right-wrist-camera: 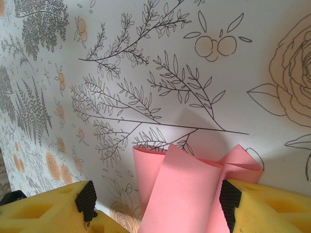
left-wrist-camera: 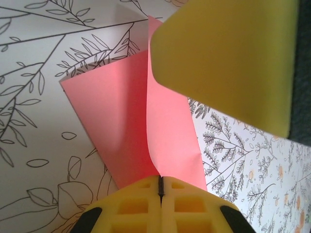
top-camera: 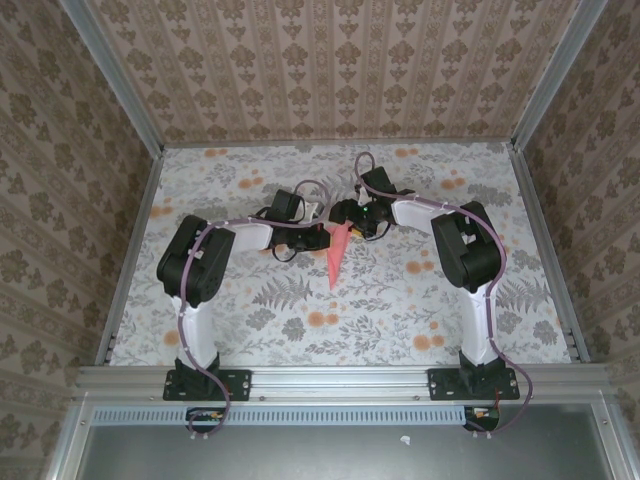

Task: Fold a paper plane with a square sheet of paper (fold left side to right side)
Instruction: Fold the wing for the fifth time at the center of the table.

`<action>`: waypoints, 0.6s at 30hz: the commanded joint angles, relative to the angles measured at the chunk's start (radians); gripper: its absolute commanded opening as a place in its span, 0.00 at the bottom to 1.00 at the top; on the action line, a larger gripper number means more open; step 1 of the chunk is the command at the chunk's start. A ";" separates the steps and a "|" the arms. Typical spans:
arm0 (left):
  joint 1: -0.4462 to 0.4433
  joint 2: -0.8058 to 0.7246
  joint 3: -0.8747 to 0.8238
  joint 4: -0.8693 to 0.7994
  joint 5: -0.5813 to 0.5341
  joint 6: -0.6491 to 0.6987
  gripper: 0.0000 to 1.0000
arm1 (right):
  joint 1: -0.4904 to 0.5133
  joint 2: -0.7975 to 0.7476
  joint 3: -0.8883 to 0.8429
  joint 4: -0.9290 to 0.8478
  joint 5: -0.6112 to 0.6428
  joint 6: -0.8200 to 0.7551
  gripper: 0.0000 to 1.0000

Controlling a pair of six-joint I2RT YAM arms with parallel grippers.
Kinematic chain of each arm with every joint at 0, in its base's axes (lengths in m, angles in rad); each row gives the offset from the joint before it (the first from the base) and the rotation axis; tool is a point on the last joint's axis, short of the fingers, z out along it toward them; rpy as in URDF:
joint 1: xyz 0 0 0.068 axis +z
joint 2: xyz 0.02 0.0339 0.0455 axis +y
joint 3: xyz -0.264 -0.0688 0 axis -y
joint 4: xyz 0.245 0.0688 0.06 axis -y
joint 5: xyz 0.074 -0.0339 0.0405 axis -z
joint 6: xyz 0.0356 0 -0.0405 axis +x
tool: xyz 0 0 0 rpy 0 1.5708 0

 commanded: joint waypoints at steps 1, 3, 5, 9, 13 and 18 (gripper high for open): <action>0.004 0.029 0.030 -0.003 0.015 0.038 0.00 | 0.010 0.050 0.003 -0.061 0.013 -0.012 0.72; 0.004 0.037 0.034 -0.002 0.016 0.040 0.00 | 0.011 0.050 0.002 -0.060 0.013 -0.012 0.72; 0.004 0.045 0.038 0.004 0.016 0.040 0.00 | 0.011 0.050 0.002 -0.059 0.012 -0.012 0.72; 0.004 0.053 0.041 0.008 0.013 0.040 0.00 | 0.014 0.052 0.004 -0.063 0.010 -0.015 0.72; 0.004 0.056 0.043 0.013 0.007 0.042 0.00 | 0.013 0.053 0.004 -0.065 0.011 -0.018 0.72; 0.004 0.063 0.047 0.014 0.005 0.044 0.00 | 0.014 0.055 0.006 -0.065 0.010 -0.018 0.72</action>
